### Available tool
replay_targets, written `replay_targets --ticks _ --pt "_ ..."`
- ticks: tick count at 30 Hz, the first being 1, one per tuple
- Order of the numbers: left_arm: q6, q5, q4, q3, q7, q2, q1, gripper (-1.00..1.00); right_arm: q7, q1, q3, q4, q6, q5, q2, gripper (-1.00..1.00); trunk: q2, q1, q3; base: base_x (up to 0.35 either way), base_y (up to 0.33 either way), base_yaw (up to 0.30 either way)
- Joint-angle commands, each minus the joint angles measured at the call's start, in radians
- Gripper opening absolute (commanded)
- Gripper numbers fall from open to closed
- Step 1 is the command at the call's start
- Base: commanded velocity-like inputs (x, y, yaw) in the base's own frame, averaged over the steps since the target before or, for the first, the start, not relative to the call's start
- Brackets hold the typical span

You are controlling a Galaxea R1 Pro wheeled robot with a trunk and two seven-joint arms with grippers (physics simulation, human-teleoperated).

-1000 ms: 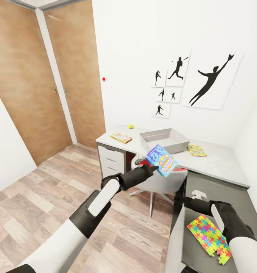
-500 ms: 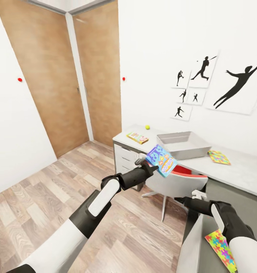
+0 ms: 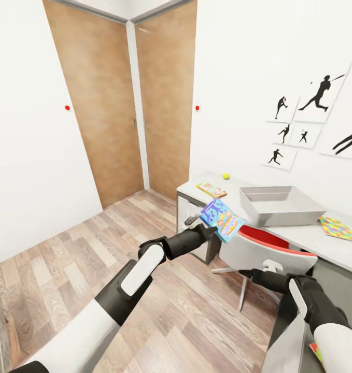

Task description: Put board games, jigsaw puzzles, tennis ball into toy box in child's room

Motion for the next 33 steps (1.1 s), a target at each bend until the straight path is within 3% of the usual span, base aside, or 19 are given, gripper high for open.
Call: replay_targets --ticks 1,18,33 --pt "0.003 0.005 0.001 0.000 -0.001 0.000 -0.001 -1.00 0.002 -0.001 -0.003 -0.001 0.008 -0.005 0.000 1.00 -0.002 0.001 -0.002 0.000 0.000 0.300" --pt "0.004 0.006 0.001 0.000 -0.001 0.000 -0.001 -1.00 0.002 -0.001 -0.003 -0.001 0.021 -0.005 -0.001 1.00 -0.002 0.001 -0.002 0.000 0.000 0.286" --pt "0.006 0.007 0.001 0.000 -0.001 0.000 -0.001 -1.00 0.002 -0.001 -0.003 -0.001 0.022 -0.005 -0.002 1.00 -0.002 0.001 -0.002 0.026 0.000 0.060"
